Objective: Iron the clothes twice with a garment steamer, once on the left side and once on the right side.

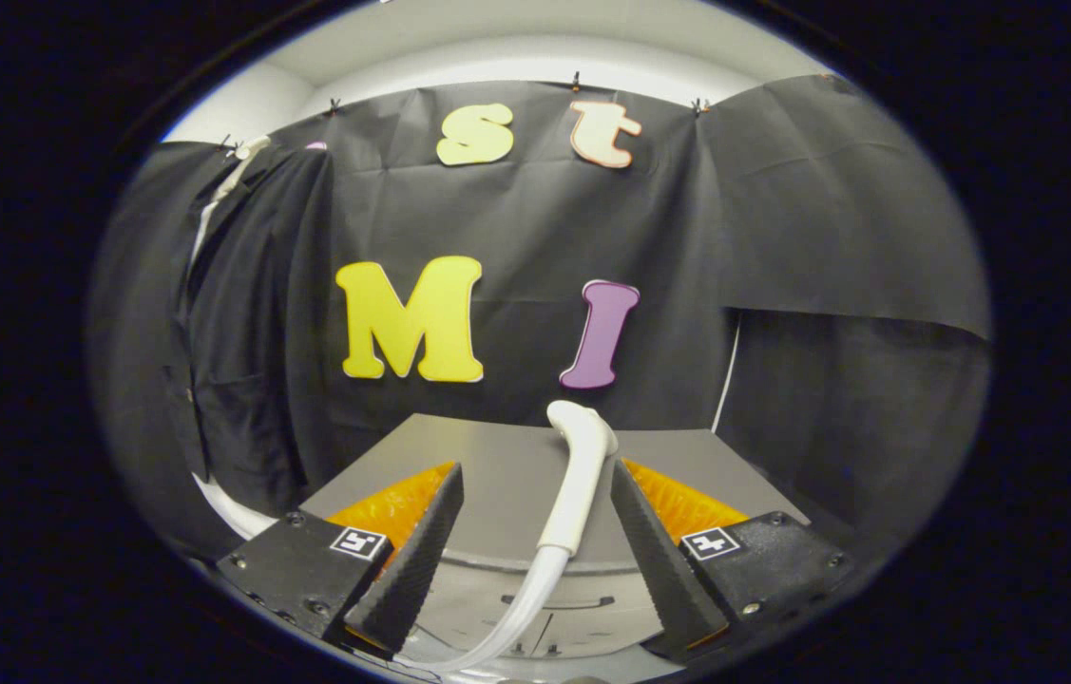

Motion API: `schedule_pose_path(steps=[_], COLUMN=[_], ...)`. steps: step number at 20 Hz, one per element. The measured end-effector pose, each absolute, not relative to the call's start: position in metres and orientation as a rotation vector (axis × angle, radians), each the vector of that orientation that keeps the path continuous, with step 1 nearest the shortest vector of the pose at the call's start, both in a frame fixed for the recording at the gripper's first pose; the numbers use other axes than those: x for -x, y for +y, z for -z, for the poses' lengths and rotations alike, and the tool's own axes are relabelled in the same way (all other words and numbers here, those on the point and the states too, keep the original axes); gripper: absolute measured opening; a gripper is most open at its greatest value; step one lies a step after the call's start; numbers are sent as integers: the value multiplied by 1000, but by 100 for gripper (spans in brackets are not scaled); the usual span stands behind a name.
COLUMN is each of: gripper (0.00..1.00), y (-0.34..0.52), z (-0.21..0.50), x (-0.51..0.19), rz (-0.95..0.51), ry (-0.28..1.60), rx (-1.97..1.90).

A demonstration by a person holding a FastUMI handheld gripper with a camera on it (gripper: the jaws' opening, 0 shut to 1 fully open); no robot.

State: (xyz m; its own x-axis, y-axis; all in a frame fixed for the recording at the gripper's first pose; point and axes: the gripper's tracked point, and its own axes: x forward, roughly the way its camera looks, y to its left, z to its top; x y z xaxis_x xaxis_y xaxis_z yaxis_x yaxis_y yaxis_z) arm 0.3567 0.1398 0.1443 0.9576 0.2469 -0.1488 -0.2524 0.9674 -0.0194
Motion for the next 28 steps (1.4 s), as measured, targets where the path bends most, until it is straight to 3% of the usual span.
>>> schedule_pose_path(steps=[6,13,15,18,21,28], gripper=[96,71,58,53,36,32], y=[121,134,138,143,151,165], z=[-89,-58,-56,-60,-63,-110], x=[-432,-464,-469,-464,-462,-408], rz=[-242,-308,-298,-322,-334,-327], ry=[390,526,537,534,521,376], rx=[-19,-102,-114,-166,-230,-226])
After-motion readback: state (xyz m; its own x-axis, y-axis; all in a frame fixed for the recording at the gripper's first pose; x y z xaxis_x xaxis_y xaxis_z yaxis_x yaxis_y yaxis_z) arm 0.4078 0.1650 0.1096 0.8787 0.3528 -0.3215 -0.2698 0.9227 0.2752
